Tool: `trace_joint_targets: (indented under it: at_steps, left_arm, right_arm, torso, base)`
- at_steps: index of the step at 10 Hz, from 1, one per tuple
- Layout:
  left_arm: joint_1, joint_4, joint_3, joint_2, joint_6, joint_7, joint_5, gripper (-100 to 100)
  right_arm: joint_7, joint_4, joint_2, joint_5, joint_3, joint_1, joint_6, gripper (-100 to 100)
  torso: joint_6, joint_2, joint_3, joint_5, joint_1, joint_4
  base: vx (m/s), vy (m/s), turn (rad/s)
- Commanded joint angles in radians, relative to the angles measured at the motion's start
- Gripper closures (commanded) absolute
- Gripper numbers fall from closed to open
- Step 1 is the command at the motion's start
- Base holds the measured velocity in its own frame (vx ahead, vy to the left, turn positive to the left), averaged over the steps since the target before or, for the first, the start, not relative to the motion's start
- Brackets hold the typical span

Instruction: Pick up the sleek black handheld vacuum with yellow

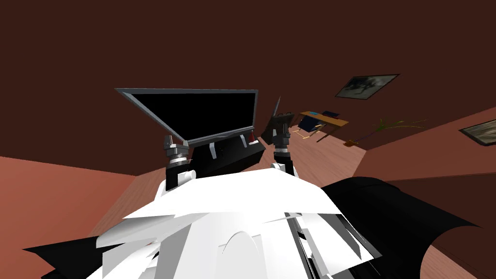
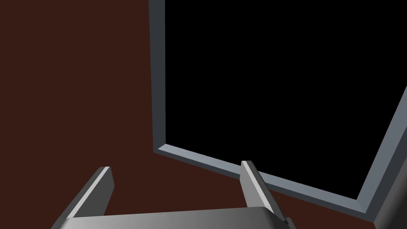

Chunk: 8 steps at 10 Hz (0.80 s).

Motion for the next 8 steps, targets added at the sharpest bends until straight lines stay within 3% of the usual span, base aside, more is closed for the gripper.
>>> trace_joint_targets:
  at_steps: [1,3,4,6,7,8]
  left_arm:
    - [-0.029,0.046,0.050,0.002,0.030,0.050,-0.011,-100]
    - [-0.052,0.094,0.093,0.005,0.049,0.095,-0.019,-100]
    - [-0.076,0.125,0.131,0.008,0.070,0.126,-0.027,-100]
    - [-0.076,0.143,0.138,0.008,0.070,0.141,-0.027,-100]
    - [-0.100,0.183,0.182,0.011,0.092,0.189,-0.035,-100]
    - [-0.100,0.194,0.182,0.011,0.092,0.189,-0.035,-100]
  right_arm:
    - [0.000,0.000,0.000,0.000,0.000,0.000,0.000,0]
    - [0.000,0.000,0.000,0.000,0.000,0.000,0.000,0]
    - [0.000,0.000,0.000,0.000,0.000,0.000,0.000,0]
    - [0.000,0.000,0.000,0.000,0.000,0.000,0.000,0]
    - [0.000,0.000,0.000,0.000,0.000,0.000,0.000,0]
    - [0.000,0.000,0.000,0.000,0.000,0.000,0.000,0]
  torso:
    - [0.000,0.000,0.000,0.000,0.000,0.000]
    - [0.001,-0.001,-0.001,0.000,-0.001,0.000]
    - [0.000,0.000,0.000,0.000,-0.001,0.000]
    - [0.000,0.000,0.000,0.000,0.001,0.000]
    - [-0.001,0.000,0.000,0.000,0.002,0.000]
    - [0.000,0.000,0.000,0.000,0.001,0.000]
  base:
    - [0.011,-0.050,-0.255]
    - [0.014,-0.059,-0.256]
    - [0.010,-0.052,-0.239]
    - [0.007,-0.024,-0.043]
    - [0.013,-0.030,-0.259]
    - [0.011,-0.025,-0.144]
